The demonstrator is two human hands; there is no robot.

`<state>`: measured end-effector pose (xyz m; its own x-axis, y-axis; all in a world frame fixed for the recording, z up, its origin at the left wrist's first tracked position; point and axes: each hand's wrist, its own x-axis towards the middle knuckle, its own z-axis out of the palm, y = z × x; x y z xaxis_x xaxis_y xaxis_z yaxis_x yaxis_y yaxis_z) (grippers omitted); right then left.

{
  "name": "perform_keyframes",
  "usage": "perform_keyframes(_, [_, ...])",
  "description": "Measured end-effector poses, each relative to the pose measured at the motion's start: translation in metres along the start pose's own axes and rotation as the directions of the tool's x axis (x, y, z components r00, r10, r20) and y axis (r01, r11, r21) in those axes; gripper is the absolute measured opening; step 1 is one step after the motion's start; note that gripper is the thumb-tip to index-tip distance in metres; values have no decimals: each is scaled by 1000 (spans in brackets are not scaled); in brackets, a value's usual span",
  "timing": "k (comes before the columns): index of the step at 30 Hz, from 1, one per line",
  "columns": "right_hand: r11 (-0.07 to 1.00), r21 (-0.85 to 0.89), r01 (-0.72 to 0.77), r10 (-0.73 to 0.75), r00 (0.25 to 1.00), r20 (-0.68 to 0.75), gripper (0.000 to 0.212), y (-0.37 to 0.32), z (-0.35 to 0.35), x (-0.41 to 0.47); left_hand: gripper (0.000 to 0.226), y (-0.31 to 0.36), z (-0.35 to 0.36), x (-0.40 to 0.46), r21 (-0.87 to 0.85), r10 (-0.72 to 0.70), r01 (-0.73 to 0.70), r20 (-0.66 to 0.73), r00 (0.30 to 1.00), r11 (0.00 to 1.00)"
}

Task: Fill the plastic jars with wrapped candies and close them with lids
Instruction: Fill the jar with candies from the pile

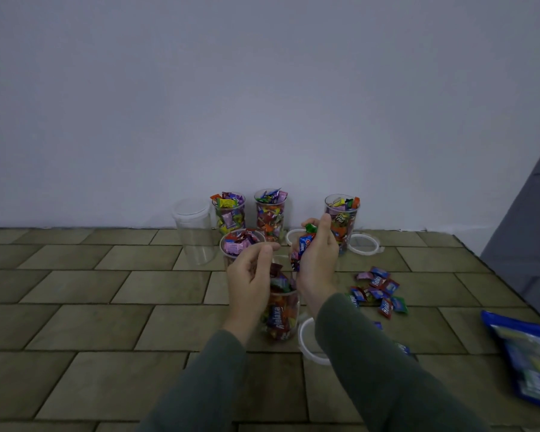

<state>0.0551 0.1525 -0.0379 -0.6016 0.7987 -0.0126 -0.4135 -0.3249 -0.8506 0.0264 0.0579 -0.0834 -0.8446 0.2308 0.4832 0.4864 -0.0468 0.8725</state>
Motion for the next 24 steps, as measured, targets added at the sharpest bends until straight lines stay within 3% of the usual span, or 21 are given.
perform_keyframes(3, [999, -42, -15, 15, 1000, -5, 43, 2, 1, 2, 31, -7, -2, -13, -50, -34, 32, -36, 999, 998])
perform_keyframes(6, [996, -86, -31, 35, 998, 45, 42, 3, 1, 4, 44, -20, -4, -27, -113, -116, 120, 37, 993, 986])
perform_keyframes(11, [994, -105, 25, 4, 963, 270, 44, 1, 4, 2, 98, -28, -7, -27, -52, -212, 234, 263, 941, 971])
perform_keyframes(13, [988, -150, 28, 17, 956, 293, 45, 0, 7, 3, 103, -30, -7, -21, -30, -234, 255, 300, 925, 967])
perform_keyframes(17, [913, -399, 85, 102, 899, 426, 38, 2, 5, 4, 95, -33, -8, -15, -1, -231, 245, 328, 916, 970])
perform_keyframes(19, [811, -520, 266, 62, 846, 529, 27, 0, -1, 3, 92, -33, -8, -15, -7, -216, 231, 335, 917, 973])
perform_keyframes(22, [425, -656, 624, 14, 720, 694, 14, -8, -11, 7, 89, -33, -9, -15, -36, -212, 238, 339, 916, 971])
perform_keyframes(24, [253, -665, 702, 101, 665, 740, 13, -21, -13, 11, 90, -34, -9, -15, -55, -210, 243, 349, 914, 968])
